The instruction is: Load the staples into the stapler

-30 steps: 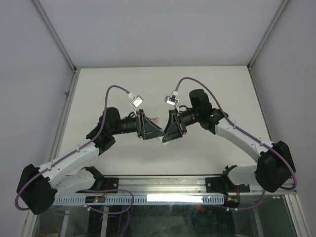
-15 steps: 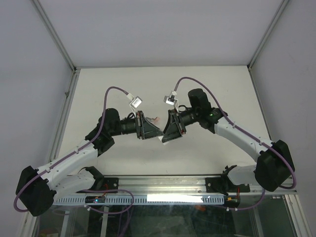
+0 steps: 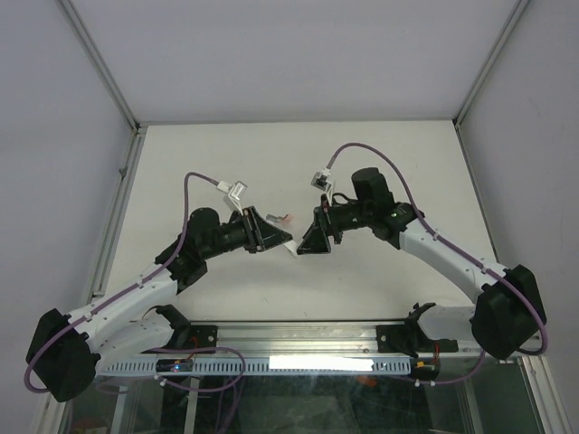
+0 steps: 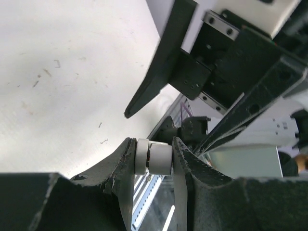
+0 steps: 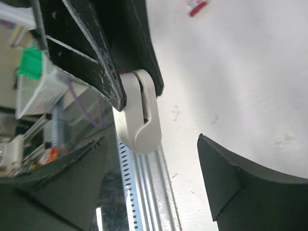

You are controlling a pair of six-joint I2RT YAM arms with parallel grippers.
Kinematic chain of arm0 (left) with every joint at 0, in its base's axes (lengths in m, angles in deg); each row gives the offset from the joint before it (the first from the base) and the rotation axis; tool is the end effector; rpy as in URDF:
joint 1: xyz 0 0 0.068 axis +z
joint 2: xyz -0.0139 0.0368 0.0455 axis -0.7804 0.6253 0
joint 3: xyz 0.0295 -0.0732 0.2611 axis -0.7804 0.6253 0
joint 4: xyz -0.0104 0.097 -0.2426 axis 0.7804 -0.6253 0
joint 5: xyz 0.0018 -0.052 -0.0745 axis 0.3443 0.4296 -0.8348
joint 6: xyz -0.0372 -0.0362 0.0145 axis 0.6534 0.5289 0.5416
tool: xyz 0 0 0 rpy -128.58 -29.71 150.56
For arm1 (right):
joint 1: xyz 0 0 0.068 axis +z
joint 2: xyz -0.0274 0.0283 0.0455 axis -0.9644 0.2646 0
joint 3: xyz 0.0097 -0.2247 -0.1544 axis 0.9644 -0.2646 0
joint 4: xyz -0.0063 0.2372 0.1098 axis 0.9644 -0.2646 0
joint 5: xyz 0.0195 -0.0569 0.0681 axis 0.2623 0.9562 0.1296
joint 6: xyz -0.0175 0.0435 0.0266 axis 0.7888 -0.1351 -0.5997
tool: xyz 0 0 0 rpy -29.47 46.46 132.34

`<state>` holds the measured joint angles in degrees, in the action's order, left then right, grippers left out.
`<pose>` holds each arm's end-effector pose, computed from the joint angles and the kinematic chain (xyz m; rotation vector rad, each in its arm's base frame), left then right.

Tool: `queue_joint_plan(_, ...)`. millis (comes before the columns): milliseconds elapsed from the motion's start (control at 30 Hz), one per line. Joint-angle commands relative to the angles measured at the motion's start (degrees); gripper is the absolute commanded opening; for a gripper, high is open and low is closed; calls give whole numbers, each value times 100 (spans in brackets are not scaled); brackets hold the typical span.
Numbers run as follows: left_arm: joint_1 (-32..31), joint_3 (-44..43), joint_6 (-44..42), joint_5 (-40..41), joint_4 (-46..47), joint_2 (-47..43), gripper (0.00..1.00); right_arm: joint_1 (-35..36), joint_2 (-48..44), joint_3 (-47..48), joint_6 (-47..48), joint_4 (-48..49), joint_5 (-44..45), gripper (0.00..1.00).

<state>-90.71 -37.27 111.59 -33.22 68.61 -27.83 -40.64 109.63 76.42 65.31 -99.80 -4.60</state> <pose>0.1589 -0.1486 0.2632 0.1205 2.0367 -1.4264 0.2090 0.1774 0.2804 -1.0626 1.9774 1.5076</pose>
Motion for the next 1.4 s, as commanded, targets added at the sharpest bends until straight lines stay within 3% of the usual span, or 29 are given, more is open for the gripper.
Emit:
queue_joint_plan(0,-33,97,643,722,88,-33,0,286,-639,-291,-15,433,1896,77)
queue_joint_plan(200,-39,81,711,804,44,138,0,1213,-1172,-607,108,826,3707,75)
queue_joint_plan(333,-32,47,719,742,46,201,0,1546,-1185,-583,337,879,4370,75)
queue_joint_plan(400,-39,28,720,705,44,230,0,1629,-1135,-549,427,919,4476,73)
queue_joint_plan(600,-38,20,729,633,44,261,0,1746,-786,-316,497,936,4371,53)
queue_joint_plan(867,-37,12,725,586,45,273,0,1935,-649,-304,538,1167,4640,50)
queue_joint_plan(967,-40,8,644,551,60,278,0,1959,-691,-334,524,1235,4734,25)
queue_joint_plan(1000,-35,-1,580,543,65,278,6,1961,-713,-363,506,1264,4770,17)
queue_joint_plan(1033,-38,-14,494,534,85,243,23,1960,-745,-393,487,1298,4794,11)
queue_joint_plan(1100,-39,-12,321,570,119,120,70,1951,-794,-446,402,1303,4829,1)
queue_joint_plan(1133,-35,-1,264,635,119,24,85,1920,-825,-466,355,1299,4805,0)
queue_joint_plan(1200,-26,34,30,809,118,-232,98,1800,-887,-523,234,1316,4530,0)
queue_joint_plan(1367,-18,168,-597,835,269,-886,99,1189,-1142,-772,-251,1692,2930,0)
